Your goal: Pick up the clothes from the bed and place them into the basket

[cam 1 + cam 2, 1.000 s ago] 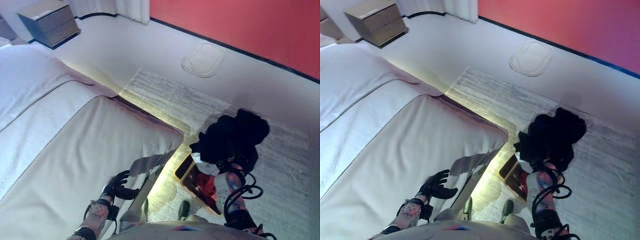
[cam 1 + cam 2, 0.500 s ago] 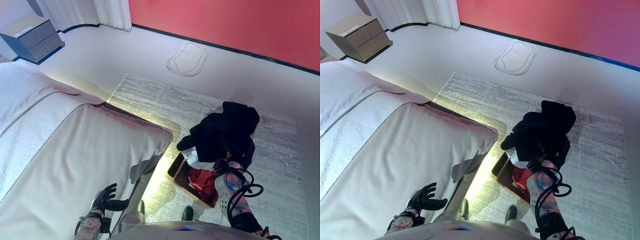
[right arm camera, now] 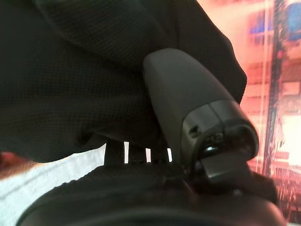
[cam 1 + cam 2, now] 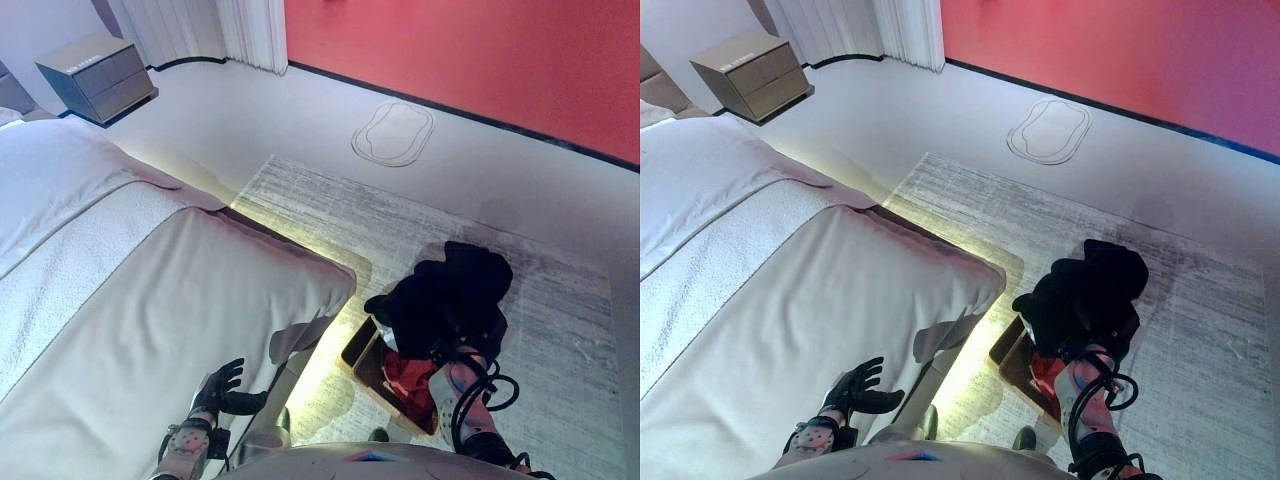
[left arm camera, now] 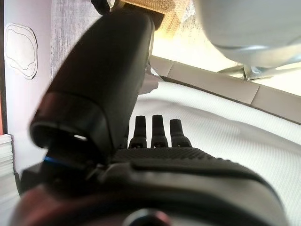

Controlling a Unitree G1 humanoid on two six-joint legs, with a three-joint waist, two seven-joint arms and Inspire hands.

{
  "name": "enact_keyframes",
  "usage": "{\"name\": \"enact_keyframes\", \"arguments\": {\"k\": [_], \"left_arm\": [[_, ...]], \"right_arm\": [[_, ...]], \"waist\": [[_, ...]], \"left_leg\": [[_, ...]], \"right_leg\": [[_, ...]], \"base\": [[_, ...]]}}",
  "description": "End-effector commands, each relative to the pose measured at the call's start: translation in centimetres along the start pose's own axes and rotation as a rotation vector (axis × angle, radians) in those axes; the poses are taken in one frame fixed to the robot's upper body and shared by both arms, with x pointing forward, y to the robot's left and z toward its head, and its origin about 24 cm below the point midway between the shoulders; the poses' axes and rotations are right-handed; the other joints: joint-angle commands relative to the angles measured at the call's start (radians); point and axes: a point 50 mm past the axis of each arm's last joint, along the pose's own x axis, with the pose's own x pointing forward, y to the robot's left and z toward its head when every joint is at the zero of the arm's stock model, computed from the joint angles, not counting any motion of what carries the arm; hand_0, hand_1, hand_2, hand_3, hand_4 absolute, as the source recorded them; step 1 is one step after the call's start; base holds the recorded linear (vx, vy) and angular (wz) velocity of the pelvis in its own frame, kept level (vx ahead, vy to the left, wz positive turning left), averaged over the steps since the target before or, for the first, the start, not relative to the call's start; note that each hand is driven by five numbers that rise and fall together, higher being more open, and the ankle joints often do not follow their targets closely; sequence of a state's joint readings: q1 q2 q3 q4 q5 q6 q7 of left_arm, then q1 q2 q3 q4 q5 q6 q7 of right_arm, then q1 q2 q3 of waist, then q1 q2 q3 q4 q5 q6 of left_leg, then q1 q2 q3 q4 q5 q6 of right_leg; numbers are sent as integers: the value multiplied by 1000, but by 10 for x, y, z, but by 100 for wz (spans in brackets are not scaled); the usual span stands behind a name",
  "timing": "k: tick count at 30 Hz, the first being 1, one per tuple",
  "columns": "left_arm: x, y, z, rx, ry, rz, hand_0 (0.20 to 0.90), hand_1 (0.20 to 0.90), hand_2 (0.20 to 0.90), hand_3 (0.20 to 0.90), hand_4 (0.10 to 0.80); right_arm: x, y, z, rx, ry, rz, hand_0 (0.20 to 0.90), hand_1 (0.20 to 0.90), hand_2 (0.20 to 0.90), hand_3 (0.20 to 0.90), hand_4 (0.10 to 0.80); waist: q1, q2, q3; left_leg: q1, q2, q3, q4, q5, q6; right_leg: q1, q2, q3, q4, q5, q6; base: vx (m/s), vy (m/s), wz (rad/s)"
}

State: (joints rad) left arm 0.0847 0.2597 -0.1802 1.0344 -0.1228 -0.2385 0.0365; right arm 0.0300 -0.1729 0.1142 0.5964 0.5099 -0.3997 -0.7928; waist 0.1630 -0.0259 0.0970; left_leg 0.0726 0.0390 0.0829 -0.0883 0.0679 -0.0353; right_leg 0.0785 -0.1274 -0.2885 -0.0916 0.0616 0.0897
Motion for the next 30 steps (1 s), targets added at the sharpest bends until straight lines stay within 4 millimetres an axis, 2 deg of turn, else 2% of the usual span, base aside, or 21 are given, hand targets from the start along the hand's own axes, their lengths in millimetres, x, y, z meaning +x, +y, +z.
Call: {"name": "enact_keyframes", "arguments": {"k": [1,8,15,19,24,30], "left_arm": [[6,13,14,41,-36,42,900,900,900,900,800],[4,12,12,30,-57,28,900,900,900,900,800],[5,14,16,16,-74,28,900,900,900,900,800],[6,15,15,21,-63,28,900,900,900,900,800],[5,16,14,26,-57,31,900,900,900,900,800],[6,17,18,20,-70,37,900,900,900,900,800]], "right_arm": [[7,20,86,122,-452,60,300,300,300,200,100],[-16,30,140,201,-730,197,300,300,300,200,100],[-30,28,170,250,-848,282,300,300,300,200,100],[-33,27,174,247,-855,304,300,300,300,200,100],[-33,26,169,247,-822,323,300,300,300,200,100],[-27,27,149,201,-744,292,300,300,300,200,100]], "waist": [[15,20,-31],[7,19,-31],[-15,18,-43],[-29,19,-47],[-42,23,-45],[-45,24,-43]], "left_leg": [[-75,-10,-58,12,-6,-14],[-75,-8,-58,8,-10,-13],[-63,-3,-38,4,-19,-14],[-56,-1,-29,2,-23,-14],[-48,-1,-17,2,-25,-13],[-42,-2,-14,1,-28,-11]], "right_leg": [[58,-2,-54,67,-79,14],[56,-5,-61,71,-89,18],[57,-4,-53,71,-97,18],[55,-4,-46,72,-99,19],[52,-7,-37,75,-96,23],[53,-11,-39,73,-94,26]], "base": [[-38,-12,1],[-9,3,1],[3,14,-1],[1,15,-2],[-7,23,-3],[0,0,0]]}}
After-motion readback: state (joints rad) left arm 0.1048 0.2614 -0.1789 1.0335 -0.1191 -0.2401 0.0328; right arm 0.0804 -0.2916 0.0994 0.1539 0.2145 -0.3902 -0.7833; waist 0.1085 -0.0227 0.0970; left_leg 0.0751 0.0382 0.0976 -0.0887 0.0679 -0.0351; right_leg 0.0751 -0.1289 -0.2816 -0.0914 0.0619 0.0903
